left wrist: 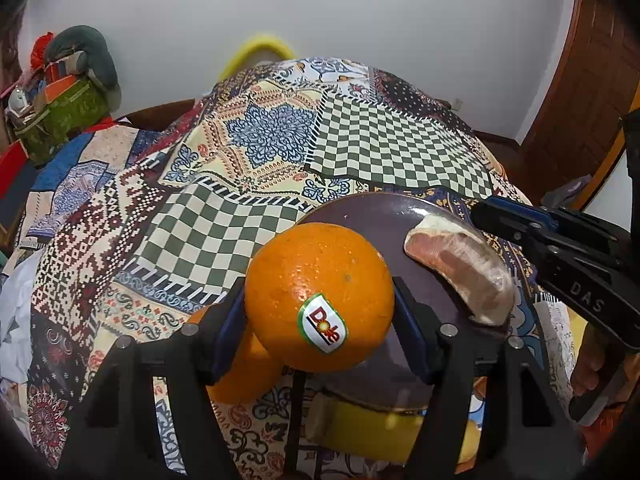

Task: Organize fruits
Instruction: 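Lift the orange with the left tool while the right tool carries the wedge over the plate, then lower the orange onto the dark plate and open the left tool while the right releases the wedge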

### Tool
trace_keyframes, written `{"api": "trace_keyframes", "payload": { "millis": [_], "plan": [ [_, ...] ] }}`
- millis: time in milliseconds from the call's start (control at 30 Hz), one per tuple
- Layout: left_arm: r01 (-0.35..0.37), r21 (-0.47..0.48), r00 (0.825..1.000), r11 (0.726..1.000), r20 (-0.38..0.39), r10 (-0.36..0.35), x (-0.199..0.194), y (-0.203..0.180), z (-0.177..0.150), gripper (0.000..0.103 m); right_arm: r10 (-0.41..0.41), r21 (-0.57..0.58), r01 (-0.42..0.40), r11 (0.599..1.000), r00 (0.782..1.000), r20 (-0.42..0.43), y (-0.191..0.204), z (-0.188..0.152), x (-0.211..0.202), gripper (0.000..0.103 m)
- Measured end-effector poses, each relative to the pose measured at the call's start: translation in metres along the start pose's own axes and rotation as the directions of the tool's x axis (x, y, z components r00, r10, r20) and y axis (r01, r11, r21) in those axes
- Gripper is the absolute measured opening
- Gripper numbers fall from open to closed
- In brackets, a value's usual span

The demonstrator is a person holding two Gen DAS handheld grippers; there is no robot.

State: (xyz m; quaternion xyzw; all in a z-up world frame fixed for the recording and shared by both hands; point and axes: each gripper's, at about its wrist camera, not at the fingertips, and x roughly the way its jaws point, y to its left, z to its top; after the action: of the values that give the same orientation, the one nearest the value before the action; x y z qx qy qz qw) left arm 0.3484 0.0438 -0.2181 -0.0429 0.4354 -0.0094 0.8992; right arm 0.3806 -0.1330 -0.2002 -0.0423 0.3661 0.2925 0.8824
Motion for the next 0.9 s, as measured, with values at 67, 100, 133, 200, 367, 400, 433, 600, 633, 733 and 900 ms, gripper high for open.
{"api": "trace_keyframes", "payload": {
  "millis": [67, 100, 133, 200, 367, 400, 433, 600, 633, 733, 900],
  "plan": [
    [0.007, -0.004, 1.000, 1.000, -0.022, -0.007, 0.005, 0.000, 0.001, 0.068, -0.006, -0.005, 0.006, 1.000, 1.000, -0.014, -0.002, -0.001, 0.006, 0.016],
    [0.014, -0.005, 0.999, 1.000, -0.030, -0.014, 0.008, 0.000, 0.001, 0.068, -0.006, -0.004, 0.006, 1.000, 1.000, -0.021, -0.003, -0.001, 0.008, 0.016],
    [0.021, -0.005, 0.999, 1.000, -0.040, -0.021, 0.010, -0.001, 0.001, 0.068, -0.004, -0.002, 0.004, 1.000, 1.000, -0.025, -0.004, -0.002, 0.009, 0.016],
    [0.027, -0.002, 0.998, 1.000, -0.057, -0.027, 0.014, -0.002, 0.001, 0.068, -0.003, -0.004, 0.003, 1.000, 1.000, -0.025, -0.006, -0.004, 0.007, 0.016],
    [0.006, 0.027, 0.996, 1.000, -0.089, -0.003, 0.022, -0.008, 0.000, 0.068, -0.002, 0.009, 0.002, 1.000, 1.000, -0.024, -0.008, -0.006, 0.003, 0.017],
    [0.001, 0.031, 0.996, 1.000, -0.091, 0.002, 0.021, -0.010, 0.000, 0.068, 0.001, 0.014, -0.001, 1.000, 1.000, -0.026, -0.009, -0.006, 0.001, 0.018],
    [0.007, 0.032, 0.996, 0.999, -0.085, -0.004, 0.020, -0.010, 0.001, 0.068, 0.002, 0.017, -0.002, 1.000, 1.000, -0.028, -0.010, -0.006, 0.001, 0.021],
    [0.026, 0.025, 0.998, 0.999, -0.050, -0.025, 0.007, -0.011, 0.007, 0.069, -0.007, 0.012, 0.007, 1.000, 1.000, -0.019, -0.009, -0.007, -0.004, 0.035],
    [0.025, 0.024, 0.999, 0.999, -0.046, -0.023, 0.005, -0.011, 0.008, 0.069, -0.010, 0.010, 0.010, 1.000, 1.000, -0.017, -0.008, -0.008, -0.006, 0.037],
    [0.023, 0.021, 0.999, 1.000, -0.034, -0.022, -0.003, -0.012, 0.006, 0.069, -0.012, 0.005, 0.012, 1.000, 1.000, -0.005, -0.005, -0.009, -0.013, 0.041],
    [0.015, 0.020, 1.000, 1.000, -0.002, -0.015, -0.027, -0.012, 0.002, 0.069, -0.030, -0.004, 0.030, 1.000, 0.999, 0.029, 0.001, -0.010, -0.032, 0.052]
  ]
}}
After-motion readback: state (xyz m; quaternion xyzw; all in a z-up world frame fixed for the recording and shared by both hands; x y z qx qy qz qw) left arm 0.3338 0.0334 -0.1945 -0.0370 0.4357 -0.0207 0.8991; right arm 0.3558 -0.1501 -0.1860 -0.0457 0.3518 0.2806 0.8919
